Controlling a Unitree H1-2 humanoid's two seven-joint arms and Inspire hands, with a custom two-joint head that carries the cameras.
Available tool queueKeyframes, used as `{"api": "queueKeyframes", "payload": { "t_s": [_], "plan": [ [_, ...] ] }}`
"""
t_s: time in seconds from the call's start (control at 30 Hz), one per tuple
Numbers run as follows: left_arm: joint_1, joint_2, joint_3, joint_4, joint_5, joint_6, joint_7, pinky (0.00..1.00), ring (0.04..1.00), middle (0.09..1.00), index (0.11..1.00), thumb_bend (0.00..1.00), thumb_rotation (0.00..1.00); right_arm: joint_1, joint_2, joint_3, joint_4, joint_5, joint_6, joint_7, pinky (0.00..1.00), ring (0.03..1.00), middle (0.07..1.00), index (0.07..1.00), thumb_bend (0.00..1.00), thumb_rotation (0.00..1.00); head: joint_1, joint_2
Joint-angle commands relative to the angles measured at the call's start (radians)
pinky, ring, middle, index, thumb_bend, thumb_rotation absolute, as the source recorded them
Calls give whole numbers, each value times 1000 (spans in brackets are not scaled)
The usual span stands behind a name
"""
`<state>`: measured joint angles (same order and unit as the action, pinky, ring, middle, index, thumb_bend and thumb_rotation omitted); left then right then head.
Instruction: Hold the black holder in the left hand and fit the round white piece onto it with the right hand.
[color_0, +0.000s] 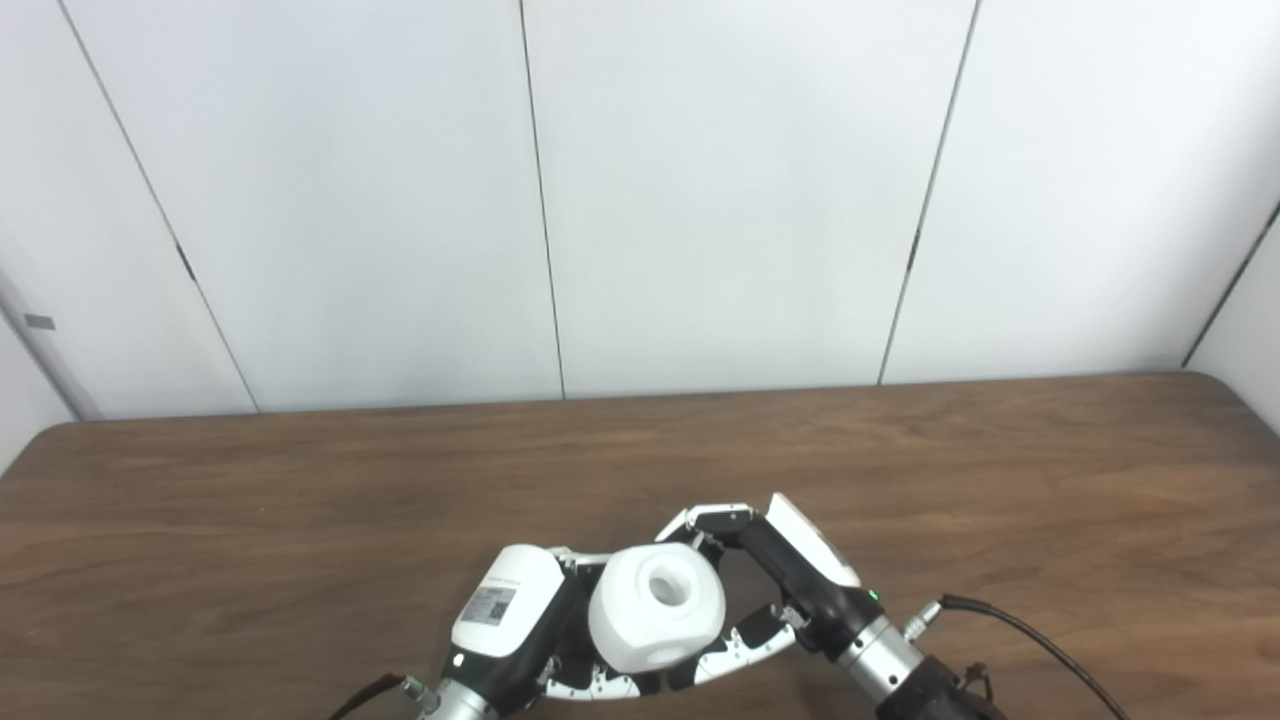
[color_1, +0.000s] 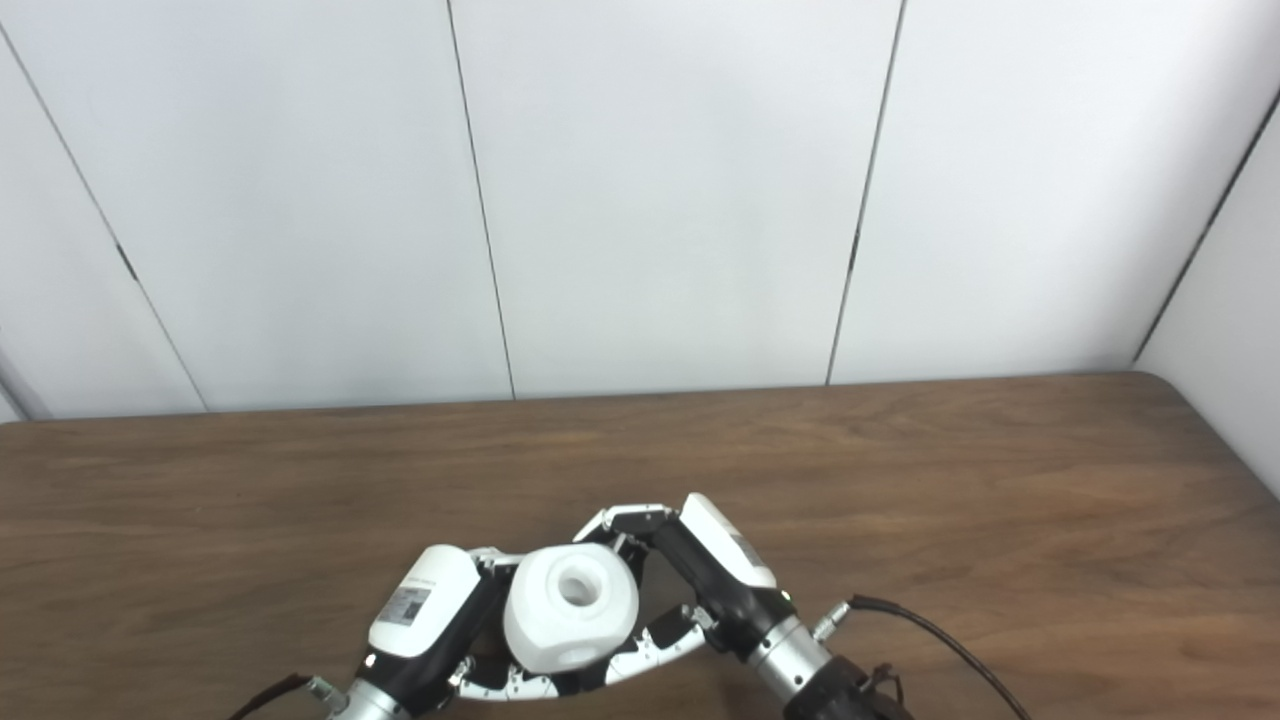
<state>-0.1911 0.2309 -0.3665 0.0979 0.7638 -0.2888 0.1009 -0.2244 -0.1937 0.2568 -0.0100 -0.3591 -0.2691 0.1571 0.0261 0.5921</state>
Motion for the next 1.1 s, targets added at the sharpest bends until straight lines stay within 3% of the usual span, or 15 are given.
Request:
{"api": "queueKeyframes", "payload": {
  "t_s": [0.0, 0.47, 1.07],
  "plan": [
    [35, -12, -20, 8, -6, -4, -10, 628, 494, 468, 502, 525, 0, 3, -13, -2, -18, -12, -4, 4, 342, 413, 456, 524, 522, 0, 0, 2],
    [40, -25, -21, -6, 1, 10, -17, 631, 495, 466, 503, 525, 0, 31, -68, -2, -79, -4, 45, 42, 372, 444, 469, 512, 523, 0, -2, 19],
    [39, -43, -31, -8, 7, 17, -12, 630, 493, 468, 502, 525, 0, 1, -93, 4, -114, 13, 80, 104, 370, 444, 468, 515, 523, 0, 3, 28]
  ]
}}
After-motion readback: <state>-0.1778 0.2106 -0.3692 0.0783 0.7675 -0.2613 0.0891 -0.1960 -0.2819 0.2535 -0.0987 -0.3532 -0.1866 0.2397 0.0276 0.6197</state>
